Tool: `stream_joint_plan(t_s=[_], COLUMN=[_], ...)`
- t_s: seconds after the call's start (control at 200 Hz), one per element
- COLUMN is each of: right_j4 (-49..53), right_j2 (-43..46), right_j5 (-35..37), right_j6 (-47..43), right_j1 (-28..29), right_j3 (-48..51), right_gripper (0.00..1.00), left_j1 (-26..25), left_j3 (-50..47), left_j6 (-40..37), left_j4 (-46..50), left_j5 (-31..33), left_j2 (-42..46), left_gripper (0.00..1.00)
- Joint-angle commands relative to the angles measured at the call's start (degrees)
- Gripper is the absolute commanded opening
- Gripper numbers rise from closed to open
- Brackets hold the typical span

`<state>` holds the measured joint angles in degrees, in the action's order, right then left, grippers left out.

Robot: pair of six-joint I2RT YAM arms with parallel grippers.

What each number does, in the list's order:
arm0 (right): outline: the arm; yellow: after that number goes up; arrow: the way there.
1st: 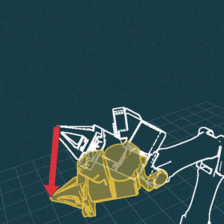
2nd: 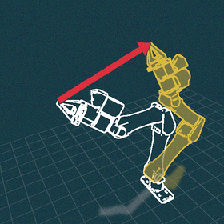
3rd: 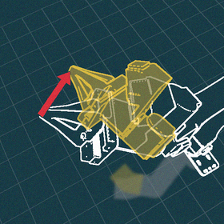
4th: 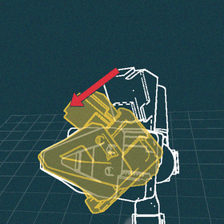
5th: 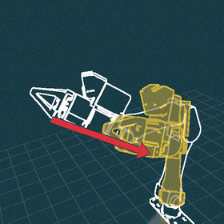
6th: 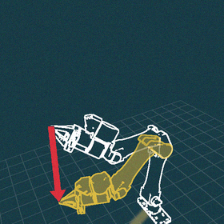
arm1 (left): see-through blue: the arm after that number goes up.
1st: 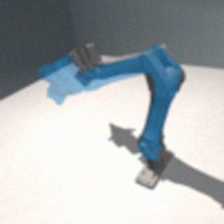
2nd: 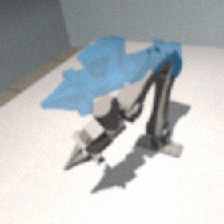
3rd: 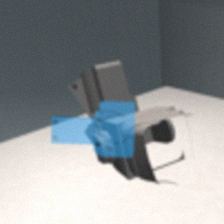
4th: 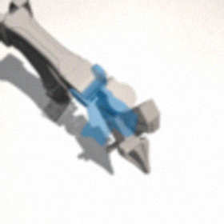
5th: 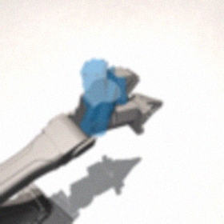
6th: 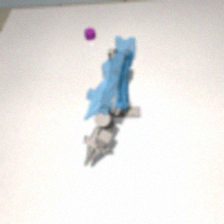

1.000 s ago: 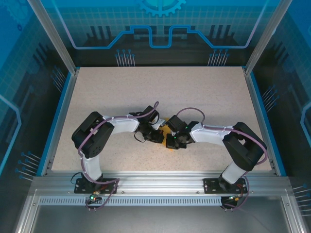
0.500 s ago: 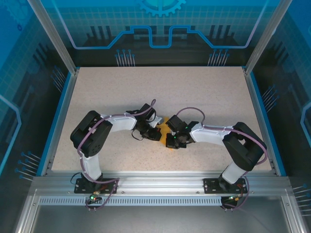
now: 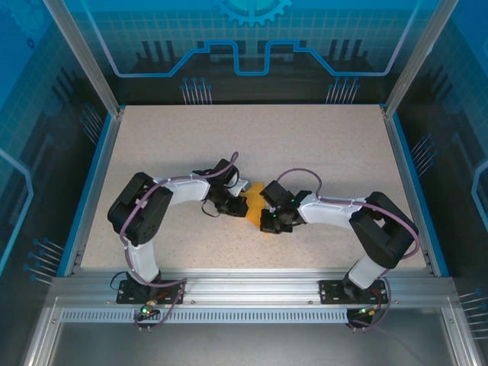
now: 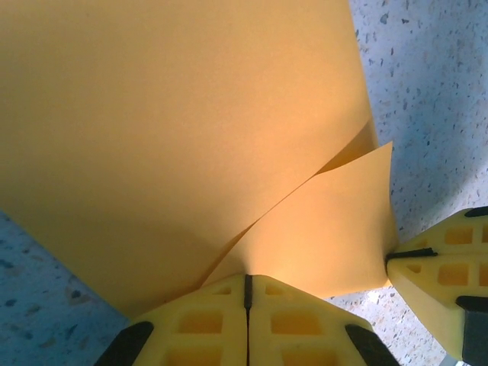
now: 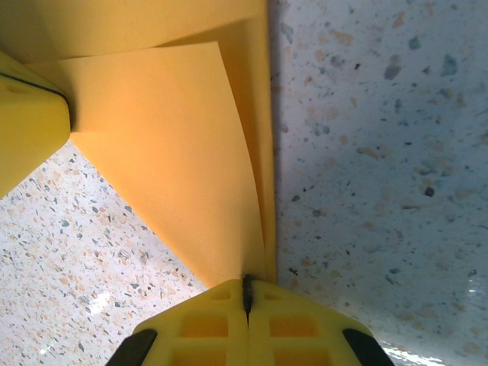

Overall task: Fold a paper plane with a square sheet of paper (fold left side to right side)
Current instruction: Third fold the triangle at the center of the table.

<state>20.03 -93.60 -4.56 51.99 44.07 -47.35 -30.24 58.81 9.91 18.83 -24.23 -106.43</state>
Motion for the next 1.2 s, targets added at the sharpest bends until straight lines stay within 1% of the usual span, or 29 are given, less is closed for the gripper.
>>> stream_joint_plan(t_s=[0.0,0.225,0.52,0.675,0.78,0.85,0.915,0.96,1.025,1.11,1.195], right_j4=[8.07,8.44,8.0,6.69,2.23,-0.35,-1.57,-1.27,0.52,2.45,2.54], right_j2=[-2.46,-2.37,-1.94,-1.43,0.07,1.94,4.13,5.71,8.09,11.0,12.91], right_j5=[1.23,1.3,0.93,0.63,-0.76,-0.98,-0.52,0.56,3.01,5.3,5.24], right_j6=[-0.67,-0.83,-0.91,-1.35,-2.38,-3.82,-5.73,-7.43,-10.06,-14.02,-19.3], right_j1=[-0.57,-0.53,-0.45,-0.46,-0.32,-0.25,-0.11,-0.04,-0.2,-1.28,-3.42], right_j3=[1.91,1.91,2.62,2.61,2.99,2.59,1.84,1.19,0.3,-0.52,-0.55], right_gripper=[0.0,0.0,0.0,0.0,0.0,0.0,0.0,0.07,0.17,0.27,0.39], left_j1=[2.33,4.12,6.02,7.43,7.84,7.99,8.05,8.04,8.11,8.13,8.12], left_j3=[0.44,0.38,2.79,2.59,1.82,1.18,0.35,-0.23,-1.58,-5.8,-9.47], left_j6=[-2.49,-3.05,-3.85,-3.4,-1.59,0.53,4.02,7.08,11.89,18.26,22.81], left_j4=[2.86,3.11,4.9,5.31,5.01,4.87,4.9,4.99,4.76,1.64,-0.07], left_j5=[9.31,10.33,11.42,11.17,9.84,8.98,8.92,8.93,8.34,6.14,5.23], left_j2=[0.24,0.08,0.18,2.47,5.39,7.98,10.37,11.77,13.79,17.58,20.85], left_gripper=[0.07,0.07,0.09,0.1,0.15,0.17,0.24,0.29,0.32,0.39,0.43])
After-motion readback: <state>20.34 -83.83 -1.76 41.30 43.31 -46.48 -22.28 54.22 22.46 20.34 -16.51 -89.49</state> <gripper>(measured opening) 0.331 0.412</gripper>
